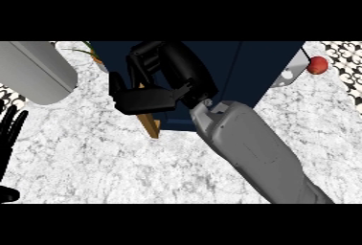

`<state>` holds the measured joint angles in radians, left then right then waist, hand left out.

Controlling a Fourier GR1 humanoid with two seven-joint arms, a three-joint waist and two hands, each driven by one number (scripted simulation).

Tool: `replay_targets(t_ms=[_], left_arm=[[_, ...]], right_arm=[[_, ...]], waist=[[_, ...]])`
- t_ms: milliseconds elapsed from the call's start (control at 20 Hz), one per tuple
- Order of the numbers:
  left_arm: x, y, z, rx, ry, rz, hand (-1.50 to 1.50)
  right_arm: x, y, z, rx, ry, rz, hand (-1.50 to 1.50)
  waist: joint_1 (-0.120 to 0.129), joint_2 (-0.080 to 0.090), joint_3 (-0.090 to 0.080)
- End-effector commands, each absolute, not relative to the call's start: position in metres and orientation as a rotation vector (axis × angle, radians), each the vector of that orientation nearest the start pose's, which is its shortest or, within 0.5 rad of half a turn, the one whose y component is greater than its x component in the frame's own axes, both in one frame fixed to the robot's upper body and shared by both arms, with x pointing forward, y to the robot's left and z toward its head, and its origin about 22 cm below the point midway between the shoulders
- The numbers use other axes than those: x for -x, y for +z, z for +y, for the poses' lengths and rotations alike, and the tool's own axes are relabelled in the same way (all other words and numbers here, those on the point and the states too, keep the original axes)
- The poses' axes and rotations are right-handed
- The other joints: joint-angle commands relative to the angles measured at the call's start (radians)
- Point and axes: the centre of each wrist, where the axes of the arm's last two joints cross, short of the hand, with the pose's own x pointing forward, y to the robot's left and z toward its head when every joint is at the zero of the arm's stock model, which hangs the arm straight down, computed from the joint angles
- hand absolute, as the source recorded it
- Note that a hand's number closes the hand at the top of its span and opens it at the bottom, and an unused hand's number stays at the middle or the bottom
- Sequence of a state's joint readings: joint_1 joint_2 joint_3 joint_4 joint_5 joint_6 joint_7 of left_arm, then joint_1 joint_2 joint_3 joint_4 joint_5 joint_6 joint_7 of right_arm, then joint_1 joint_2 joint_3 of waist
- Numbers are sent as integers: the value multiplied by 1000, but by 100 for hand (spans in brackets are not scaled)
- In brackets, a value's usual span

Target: Pick up the wine, place it into the cabinet and close the cabinet

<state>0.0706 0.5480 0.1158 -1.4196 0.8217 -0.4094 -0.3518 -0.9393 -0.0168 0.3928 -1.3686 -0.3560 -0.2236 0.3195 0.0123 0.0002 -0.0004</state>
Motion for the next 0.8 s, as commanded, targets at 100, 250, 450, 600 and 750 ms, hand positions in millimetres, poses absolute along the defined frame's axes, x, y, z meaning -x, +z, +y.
replay_targets(t_ms=[100, 250, 450, 600, 750], left_arm=[[-208, 26, 399, 354, 151, -1862, -150], [-220, 37, 408, 362, 155, -1859, -150], [-220, 26, 403, 388, 137, -1842, -150], [-225, 36, 395, 384, 129, -1865, -150], [-229, 32, 398, 412, 134, -1853, -150]], right_arm=[[-369, 188, -51, -452, 478, -1715, 150], [-383, 185, -49, -448, 484, -1699, 150], [-386, 169, -67, -384, 495, -1744, 150], [-394, 174, -63, -375, 473, -1742, 150], [-399, 167, -84, -380, 496, -1744, 150]], waist=[[2, 2, 1], [7, 5, 0], [1, 6, 0], [12, 8, 0], [-1, 9, 0]])
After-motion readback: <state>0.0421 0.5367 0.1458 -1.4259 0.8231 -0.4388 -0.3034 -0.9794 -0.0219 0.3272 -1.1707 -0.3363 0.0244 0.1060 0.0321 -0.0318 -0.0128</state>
